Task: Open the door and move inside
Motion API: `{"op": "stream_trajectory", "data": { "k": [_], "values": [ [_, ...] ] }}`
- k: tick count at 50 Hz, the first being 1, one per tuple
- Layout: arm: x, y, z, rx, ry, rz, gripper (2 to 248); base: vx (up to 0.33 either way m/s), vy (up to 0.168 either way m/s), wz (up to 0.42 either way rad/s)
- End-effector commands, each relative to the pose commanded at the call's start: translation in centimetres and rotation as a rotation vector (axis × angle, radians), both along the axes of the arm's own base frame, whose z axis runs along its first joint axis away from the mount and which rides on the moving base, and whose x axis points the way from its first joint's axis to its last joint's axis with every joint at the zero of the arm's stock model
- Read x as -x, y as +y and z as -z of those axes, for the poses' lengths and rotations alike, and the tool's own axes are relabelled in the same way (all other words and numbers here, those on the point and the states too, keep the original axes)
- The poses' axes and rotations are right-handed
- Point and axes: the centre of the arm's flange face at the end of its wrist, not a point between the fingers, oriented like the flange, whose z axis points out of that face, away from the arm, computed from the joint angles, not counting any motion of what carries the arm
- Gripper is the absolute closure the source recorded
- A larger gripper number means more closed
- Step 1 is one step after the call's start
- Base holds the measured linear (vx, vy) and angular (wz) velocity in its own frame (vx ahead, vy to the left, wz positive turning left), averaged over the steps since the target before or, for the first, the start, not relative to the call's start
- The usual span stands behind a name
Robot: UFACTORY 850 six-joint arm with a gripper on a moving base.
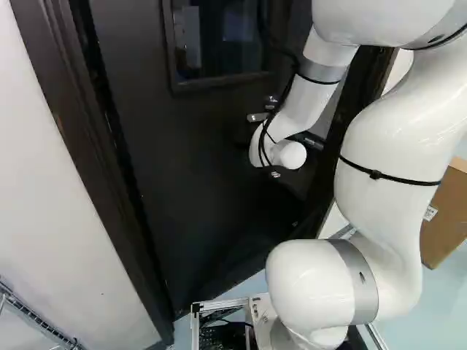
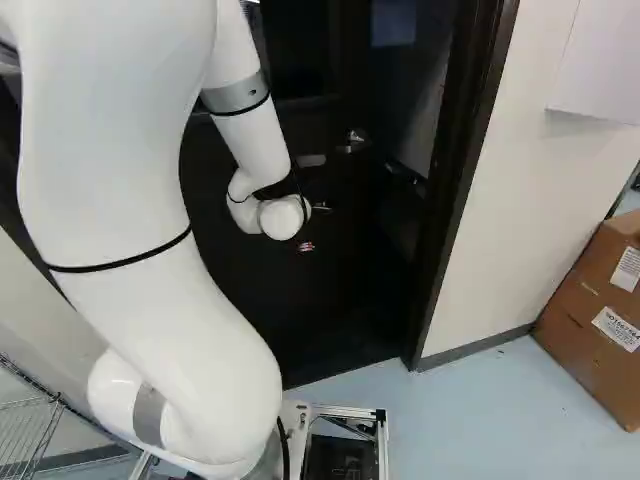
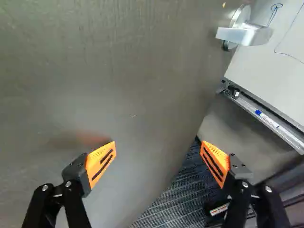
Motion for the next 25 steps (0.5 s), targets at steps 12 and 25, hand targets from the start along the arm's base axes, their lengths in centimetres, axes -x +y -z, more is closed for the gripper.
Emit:
{"op": "stream_trajectory", "data": {
  "k": [12, 25],
  "values": [
    [-0.4, 1.0, 0.0, 0.004, -0.001, -0.032, 3, 0.000, 0.000, 0.000],
    [-0.8, 2.2, 0.0, 0.012, -0.001, -0.076, 3, 0.000, 0.000, 0.000]
  ]
}}
